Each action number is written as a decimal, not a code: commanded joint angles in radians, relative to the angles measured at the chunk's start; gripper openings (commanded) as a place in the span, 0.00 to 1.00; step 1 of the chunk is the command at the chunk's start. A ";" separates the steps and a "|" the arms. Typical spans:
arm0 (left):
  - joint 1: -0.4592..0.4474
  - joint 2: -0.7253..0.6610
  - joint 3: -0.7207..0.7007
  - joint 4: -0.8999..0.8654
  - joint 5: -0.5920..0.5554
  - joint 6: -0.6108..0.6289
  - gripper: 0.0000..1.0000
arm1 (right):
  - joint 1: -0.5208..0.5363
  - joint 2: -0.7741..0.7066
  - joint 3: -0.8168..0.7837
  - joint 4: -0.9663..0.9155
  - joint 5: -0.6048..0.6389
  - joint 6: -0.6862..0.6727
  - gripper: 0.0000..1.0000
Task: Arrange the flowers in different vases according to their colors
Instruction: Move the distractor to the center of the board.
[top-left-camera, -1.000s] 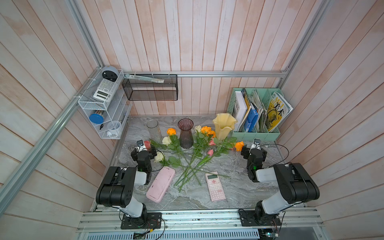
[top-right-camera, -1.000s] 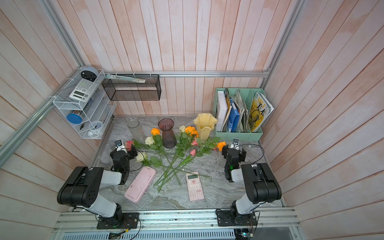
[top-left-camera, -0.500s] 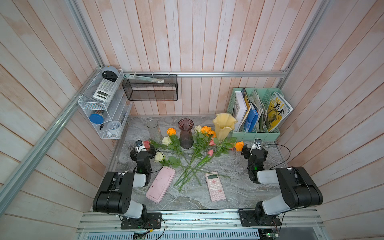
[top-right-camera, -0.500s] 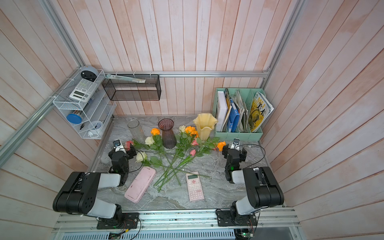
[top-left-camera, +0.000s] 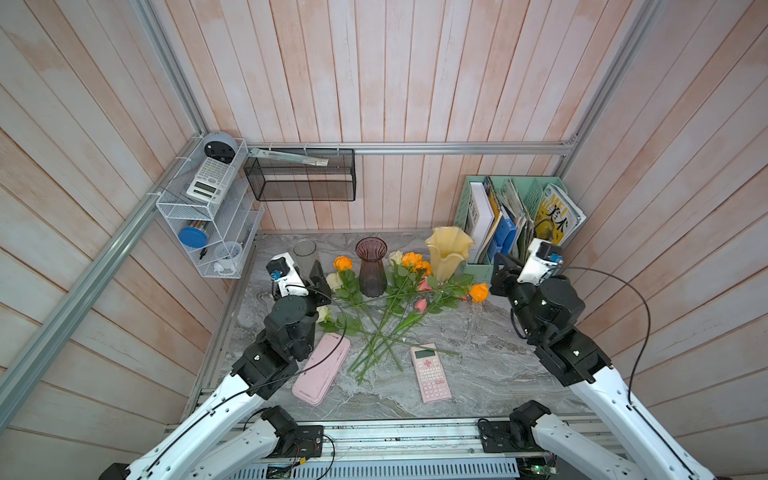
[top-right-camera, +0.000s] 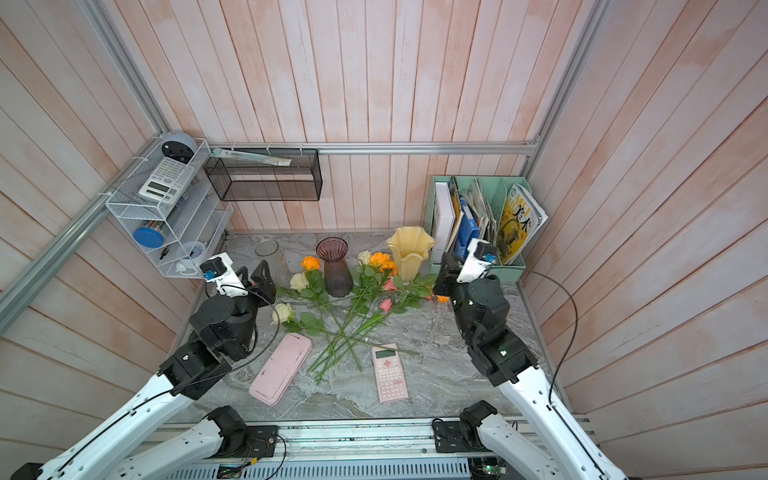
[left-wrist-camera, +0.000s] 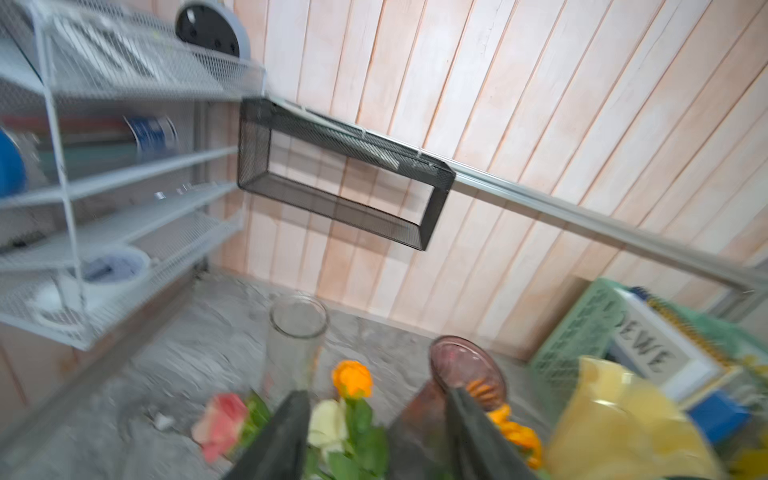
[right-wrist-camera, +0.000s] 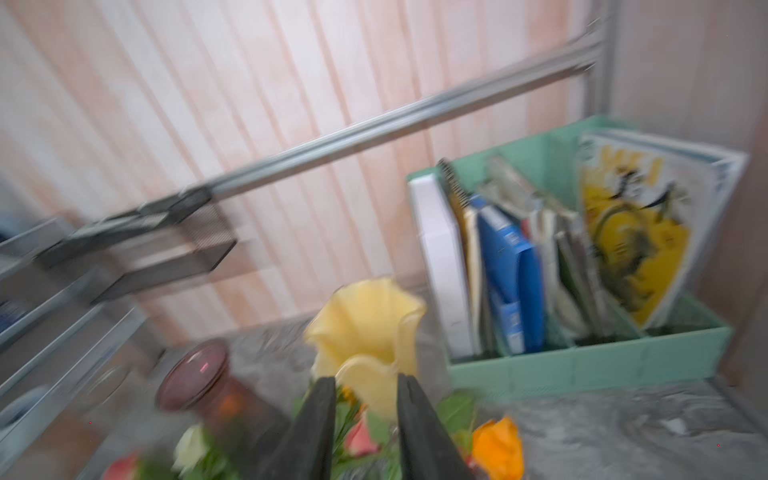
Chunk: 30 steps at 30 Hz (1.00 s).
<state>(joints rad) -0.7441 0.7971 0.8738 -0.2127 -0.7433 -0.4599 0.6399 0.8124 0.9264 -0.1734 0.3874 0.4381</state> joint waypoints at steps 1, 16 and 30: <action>-0.137 0.038 -0.026 -0.552 0.010 -0.482 0.01 | 0.237 0.107 -0.053 -0.381 -0.067 0.293 0.19; -0.440 0.052 -0.411 -0.303 0.051 -0.906 0.00 | 0.572 0.605 -0.057 -0.282 -0.305 0.582 0.16; -0.440 0.070 -0.508 -0.116 0.115 -0.901 0.00 | 0.481 0.747 -0.101 -0.416 -0.283 0.637 0.02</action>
<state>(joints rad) -1.1793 0.8791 0.3889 -0.3645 -0.6357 -1.3552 1.1553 1.5753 0.8551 -0.4923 0.0528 1.0332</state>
